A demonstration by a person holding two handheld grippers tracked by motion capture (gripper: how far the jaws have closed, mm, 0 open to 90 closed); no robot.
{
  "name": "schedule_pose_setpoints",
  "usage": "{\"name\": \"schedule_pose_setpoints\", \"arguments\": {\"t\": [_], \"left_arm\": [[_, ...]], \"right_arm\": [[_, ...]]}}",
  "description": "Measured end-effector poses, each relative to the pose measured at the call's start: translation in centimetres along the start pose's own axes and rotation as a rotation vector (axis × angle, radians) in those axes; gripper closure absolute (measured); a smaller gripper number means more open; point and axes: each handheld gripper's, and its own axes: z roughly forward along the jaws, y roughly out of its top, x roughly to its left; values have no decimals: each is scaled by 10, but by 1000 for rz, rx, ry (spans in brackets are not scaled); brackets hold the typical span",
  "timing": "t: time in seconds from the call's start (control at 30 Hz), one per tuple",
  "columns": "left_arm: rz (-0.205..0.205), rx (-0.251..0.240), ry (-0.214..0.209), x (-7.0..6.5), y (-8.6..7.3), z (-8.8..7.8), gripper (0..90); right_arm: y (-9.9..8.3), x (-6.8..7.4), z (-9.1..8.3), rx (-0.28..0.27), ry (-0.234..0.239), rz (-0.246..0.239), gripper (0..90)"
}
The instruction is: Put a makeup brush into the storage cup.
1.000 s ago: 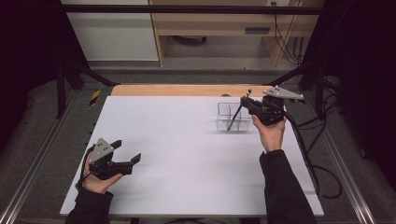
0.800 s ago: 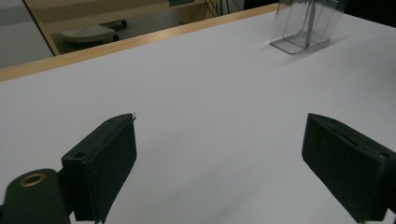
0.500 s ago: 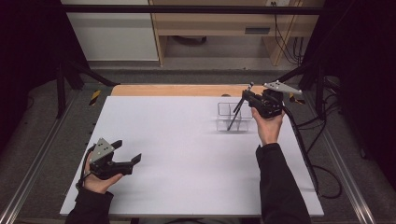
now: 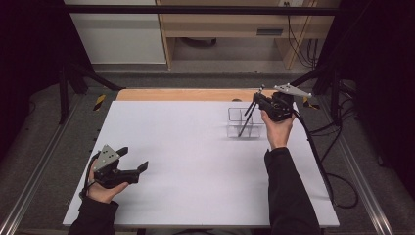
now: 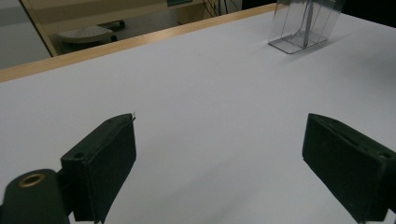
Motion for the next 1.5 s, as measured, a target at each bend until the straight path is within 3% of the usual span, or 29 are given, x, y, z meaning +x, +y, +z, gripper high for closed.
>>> {"name": "schedule_pose_setpoints", "arguments": {"t": [0.7, 1.5], "left_arm": [[5, 1, -1, 0, 0, 0, 93], [8, 1, -1, -1, 0, 0, 93]], "right_arm": [[-22, 1, 21, 103, -17, -8, 835], [-43, 0, 34, 194, -17, -2, 833]]}}
